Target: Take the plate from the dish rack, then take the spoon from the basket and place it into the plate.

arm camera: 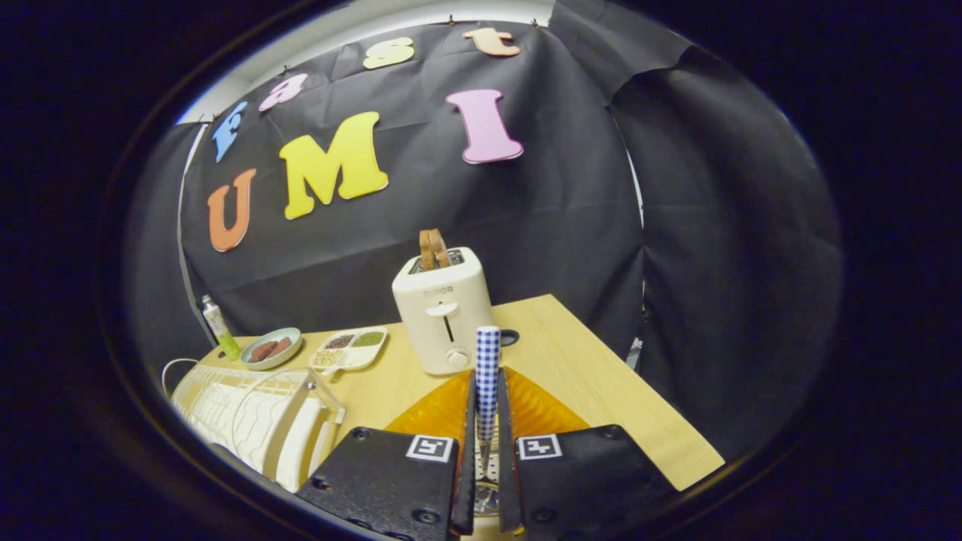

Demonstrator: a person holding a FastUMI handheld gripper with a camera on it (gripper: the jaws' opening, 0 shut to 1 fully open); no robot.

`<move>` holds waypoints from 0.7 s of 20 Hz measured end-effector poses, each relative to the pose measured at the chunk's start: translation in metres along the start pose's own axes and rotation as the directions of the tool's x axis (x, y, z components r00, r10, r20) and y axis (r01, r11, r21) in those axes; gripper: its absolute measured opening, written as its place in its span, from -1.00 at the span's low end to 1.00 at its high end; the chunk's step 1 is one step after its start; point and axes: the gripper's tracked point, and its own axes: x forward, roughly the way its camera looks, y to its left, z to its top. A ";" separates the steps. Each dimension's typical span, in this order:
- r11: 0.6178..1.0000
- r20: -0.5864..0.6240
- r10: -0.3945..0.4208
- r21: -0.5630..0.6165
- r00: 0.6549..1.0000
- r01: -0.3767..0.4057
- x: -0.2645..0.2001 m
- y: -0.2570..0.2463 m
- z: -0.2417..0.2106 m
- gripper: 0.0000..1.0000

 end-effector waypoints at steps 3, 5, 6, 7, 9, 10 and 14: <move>1.000 0.052 -0.007 -0.019 0.999 0.008 -0.021 0.008 0.020 -0.64; 0.997 0.088 -0.036 -0.066 0.995 0.042 -0.037 0.015 0.035 -0.65; 0.995 0.114 -0.045 -0.085 0.993 0.055 -0.046 0.020 0.045 -0.64; 0.992 0.137 -0.047 -0.106 0.989 0.062 -0.057 0.025 0.055 -0.64; 0.988 0.179 -0.042 -0.137 0.983 0.067 -0.082 0.036 0.072 -0.64; 0.987 0.200 -0.033 -0.149 0.979 0.064 -0.095 0.044 0.079 -0.64; 0.984 0.254 -0.003 -0.169 0.967 0.048 -0.151 0.077 0.097 -0.65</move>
